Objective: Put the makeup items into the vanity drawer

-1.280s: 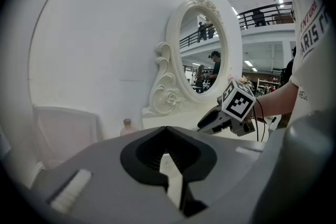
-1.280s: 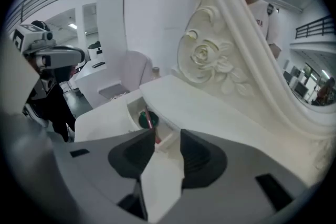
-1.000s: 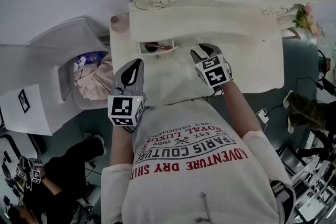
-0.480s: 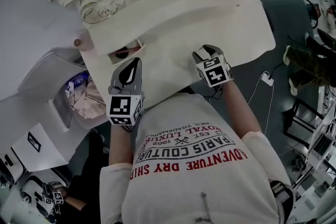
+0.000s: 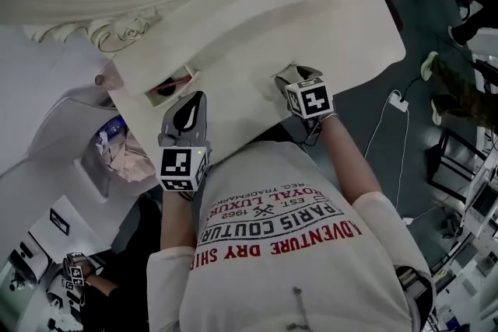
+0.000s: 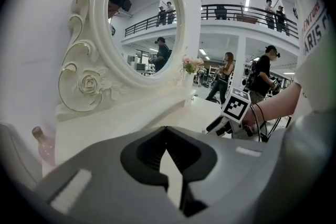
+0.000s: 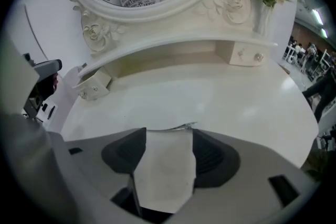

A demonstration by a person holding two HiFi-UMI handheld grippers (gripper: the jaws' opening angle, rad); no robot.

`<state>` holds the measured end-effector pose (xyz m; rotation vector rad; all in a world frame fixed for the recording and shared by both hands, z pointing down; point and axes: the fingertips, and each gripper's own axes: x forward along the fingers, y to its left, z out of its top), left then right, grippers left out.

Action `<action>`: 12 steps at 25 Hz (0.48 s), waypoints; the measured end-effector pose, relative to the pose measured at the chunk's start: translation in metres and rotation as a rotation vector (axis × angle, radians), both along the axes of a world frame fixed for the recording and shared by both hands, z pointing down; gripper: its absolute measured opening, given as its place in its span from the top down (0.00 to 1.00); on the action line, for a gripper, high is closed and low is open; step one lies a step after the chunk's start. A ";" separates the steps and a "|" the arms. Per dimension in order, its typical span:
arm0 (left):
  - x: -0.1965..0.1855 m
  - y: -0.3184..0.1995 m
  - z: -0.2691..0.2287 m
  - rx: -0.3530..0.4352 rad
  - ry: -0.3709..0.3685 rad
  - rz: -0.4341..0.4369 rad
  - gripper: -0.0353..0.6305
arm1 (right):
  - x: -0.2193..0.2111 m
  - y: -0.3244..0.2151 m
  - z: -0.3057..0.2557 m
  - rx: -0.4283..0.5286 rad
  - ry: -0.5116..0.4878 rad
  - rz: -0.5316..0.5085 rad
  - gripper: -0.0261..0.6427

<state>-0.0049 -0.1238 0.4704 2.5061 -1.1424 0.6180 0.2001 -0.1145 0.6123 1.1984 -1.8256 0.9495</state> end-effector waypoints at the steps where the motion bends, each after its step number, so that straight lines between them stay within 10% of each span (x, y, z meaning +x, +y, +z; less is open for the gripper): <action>1: 0.001 -0.001 0.000 -0.002 -0.002 -0.004 0.93 | -0.001 -0.003 0.001 0.001 -0.007 0.006 0.58; 12: 0.004 -0.010 0.006 -0.021 0.003 -0.037 0.93 | 0.000 -0.038 0.006 0.063 0.126 -0.009 0.58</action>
